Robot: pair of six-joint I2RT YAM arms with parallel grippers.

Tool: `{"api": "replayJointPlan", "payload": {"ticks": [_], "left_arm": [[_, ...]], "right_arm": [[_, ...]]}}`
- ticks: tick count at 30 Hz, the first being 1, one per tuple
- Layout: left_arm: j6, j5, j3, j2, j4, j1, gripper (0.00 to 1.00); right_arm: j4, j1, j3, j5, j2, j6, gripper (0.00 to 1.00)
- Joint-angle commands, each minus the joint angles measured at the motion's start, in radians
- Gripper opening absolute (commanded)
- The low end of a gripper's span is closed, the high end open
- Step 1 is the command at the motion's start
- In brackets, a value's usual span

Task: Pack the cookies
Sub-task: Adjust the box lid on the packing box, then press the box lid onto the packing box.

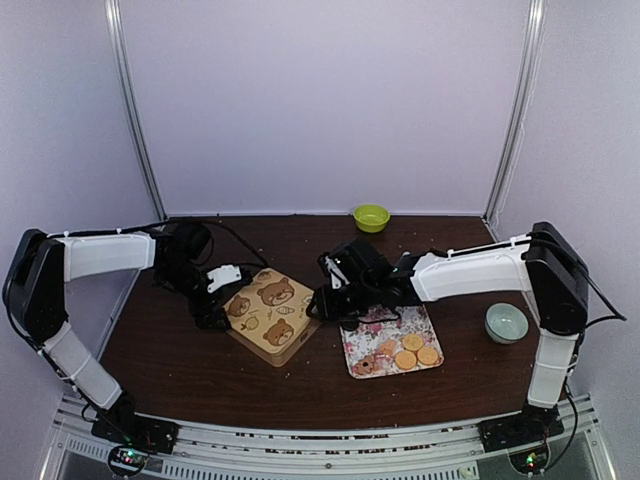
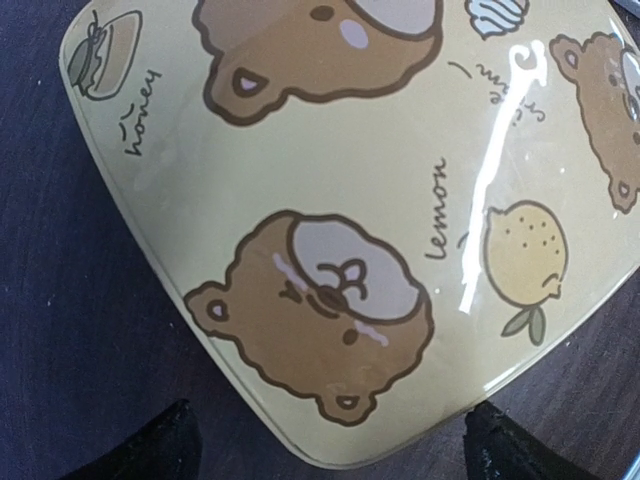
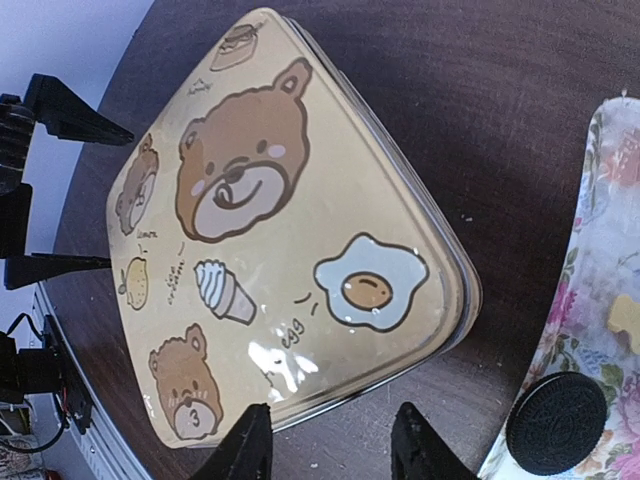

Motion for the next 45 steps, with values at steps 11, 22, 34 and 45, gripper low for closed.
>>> {"api": "replayJointPlan", "payload": {"ticks": [11,22,34,45], "left_arm": [[-0.038,0.034,0.038,0.013,0.070,-0.012,0.93],[-0.038,0.027,0.048,0.018,0.069,-0.013,0.93],[-0.029,0.037,0.050,0.024,0.059,-0.013,0.92],[-0.026,0.057,0.064,0.028,0.042,-0.013,0.92]], "right_arm": [[-0.001,-0.036,0.167,-0.003,0.067,-0.032,0.31],[-0.002,-0.057,0.139,-0.022,0.146,-0.031,0.28],[-0.022,-0.021,0.394,-0.023,0.164,-0.043,0.33],[-0.154,-0.014,0.616,0.004,0.455,-0.003,0.31]]}}
